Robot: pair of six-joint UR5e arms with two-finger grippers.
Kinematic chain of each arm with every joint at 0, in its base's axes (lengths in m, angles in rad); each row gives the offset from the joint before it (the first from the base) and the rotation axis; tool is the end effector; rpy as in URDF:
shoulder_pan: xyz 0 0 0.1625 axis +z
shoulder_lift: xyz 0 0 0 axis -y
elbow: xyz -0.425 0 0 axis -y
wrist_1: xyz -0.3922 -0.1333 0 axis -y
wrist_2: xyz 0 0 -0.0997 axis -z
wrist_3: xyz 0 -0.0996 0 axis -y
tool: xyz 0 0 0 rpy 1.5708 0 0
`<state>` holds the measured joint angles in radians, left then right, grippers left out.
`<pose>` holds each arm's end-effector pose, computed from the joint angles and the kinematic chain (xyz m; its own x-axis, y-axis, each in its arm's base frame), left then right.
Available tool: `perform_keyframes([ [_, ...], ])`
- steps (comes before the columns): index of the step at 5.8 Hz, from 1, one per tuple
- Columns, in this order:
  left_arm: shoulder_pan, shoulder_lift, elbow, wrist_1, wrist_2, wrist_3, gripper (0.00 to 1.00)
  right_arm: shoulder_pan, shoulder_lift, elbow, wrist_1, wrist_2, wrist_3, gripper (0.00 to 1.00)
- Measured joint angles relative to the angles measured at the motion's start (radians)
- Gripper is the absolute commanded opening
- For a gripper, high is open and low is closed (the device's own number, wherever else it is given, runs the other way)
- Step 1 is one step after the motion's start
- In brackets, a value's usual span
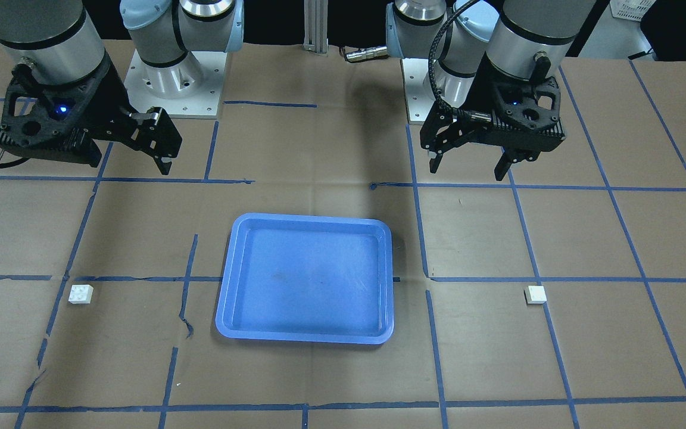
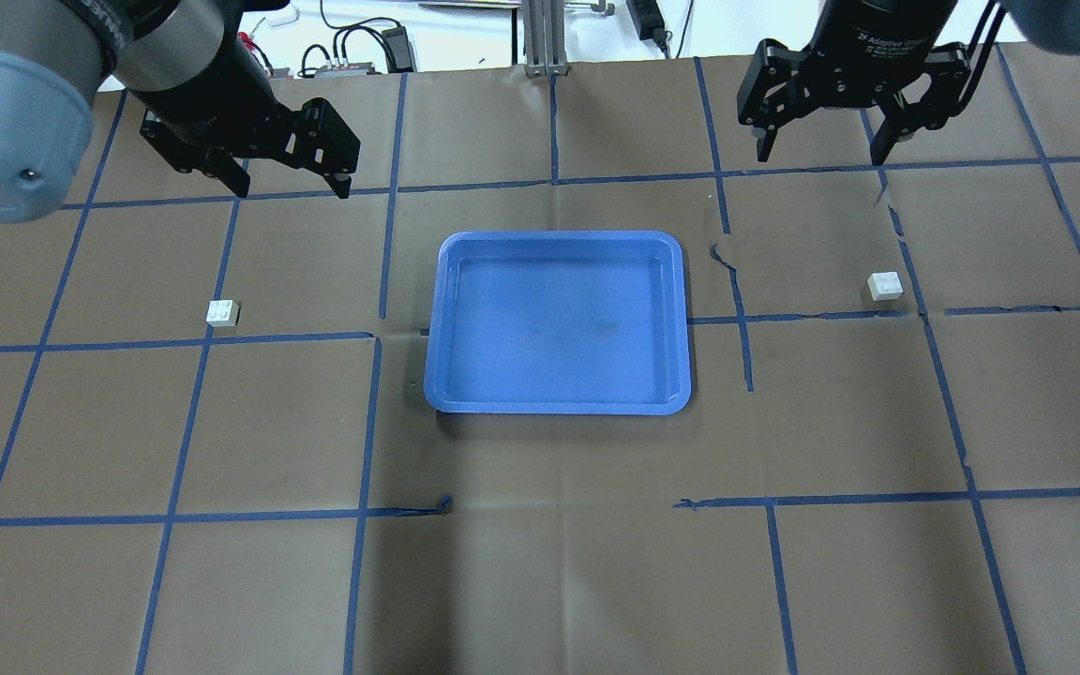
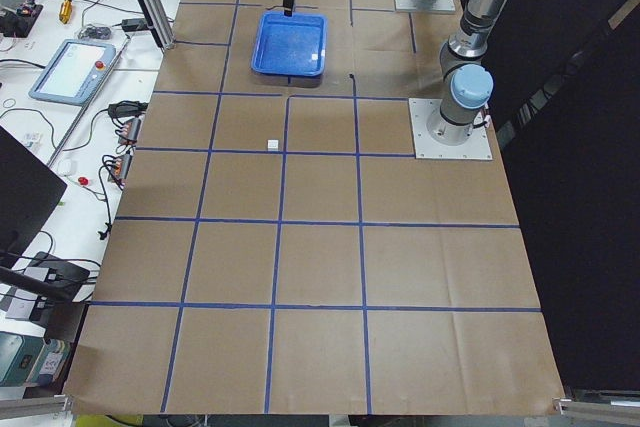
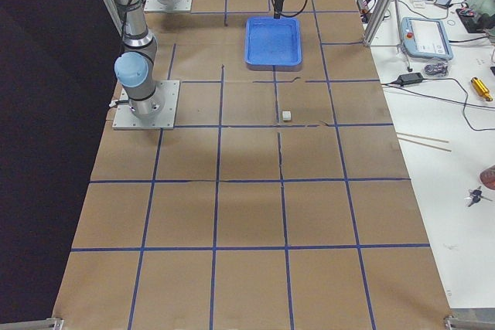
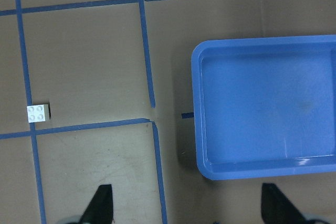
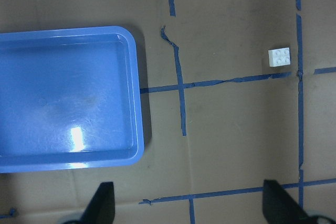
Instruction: Assemble white blocks and place on blue tray
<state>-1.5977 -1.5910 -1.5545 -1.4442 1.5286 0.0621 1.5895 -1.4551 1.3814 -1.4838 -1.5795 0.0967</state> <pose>-0.1512 -0.5080 0.4993 -0.9950 0.0935 0.0342 0.0886 0.9882 -0.1247 0.1425 -0.5360 0.5126 -0.9969 0.0778 0.0099 0.0779 0.9969 0.0124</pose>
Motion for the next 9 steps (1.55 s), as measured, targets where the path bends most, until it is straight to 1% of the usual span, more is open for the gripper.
perform_keyframes([
  [1, 0.008, 0.005, -0.005, 0.000, 0.000, 0.018, 0.99, -0.027, 0.003, 0.001, -0.004, -0.002, -0.136, 1.00],
  [3, 0.019, 0.006, -0.012, -0.001, 0.004, 0.090, 0.99, -0.125, 0.008, 0.001, -0.015, -0.001, -0.536, 1.00],
  [4, 0.036, 0.006, -0.013, -0.001, 0.008, 0.168, 0.99, -0.162, 0.021, 0.002, -0.052, -0.001, -0.771, 0.99],
  [5, 0.076, -0.002, -0.014, 0.000, 0.008, 0.291, 0.99, -0.197, 0.040, 0.002, -0.094, 0.004, -1.003, 0.99],
  [6, 0.120, -0.016, -0.018, 0.000, 0.009, 0.425, 0.99, -0.229, 0.053, 0.003, -0.103, 0.035, -1.193, 0.98],
  [7, 0.163, -0.037, -0.035, 0.015, 0.011, 0.559, 0.99, -0.269, 0.060, 0.005, -0.098, 0.103, -1.353, 0.99],
  [9, 0.244, -0.122, -0.082, 0.091, 0.011, 0.781, 0.99, -0.385, 0.097, 0.031, -0.089, 0.281, -1.652, 0.99],
])
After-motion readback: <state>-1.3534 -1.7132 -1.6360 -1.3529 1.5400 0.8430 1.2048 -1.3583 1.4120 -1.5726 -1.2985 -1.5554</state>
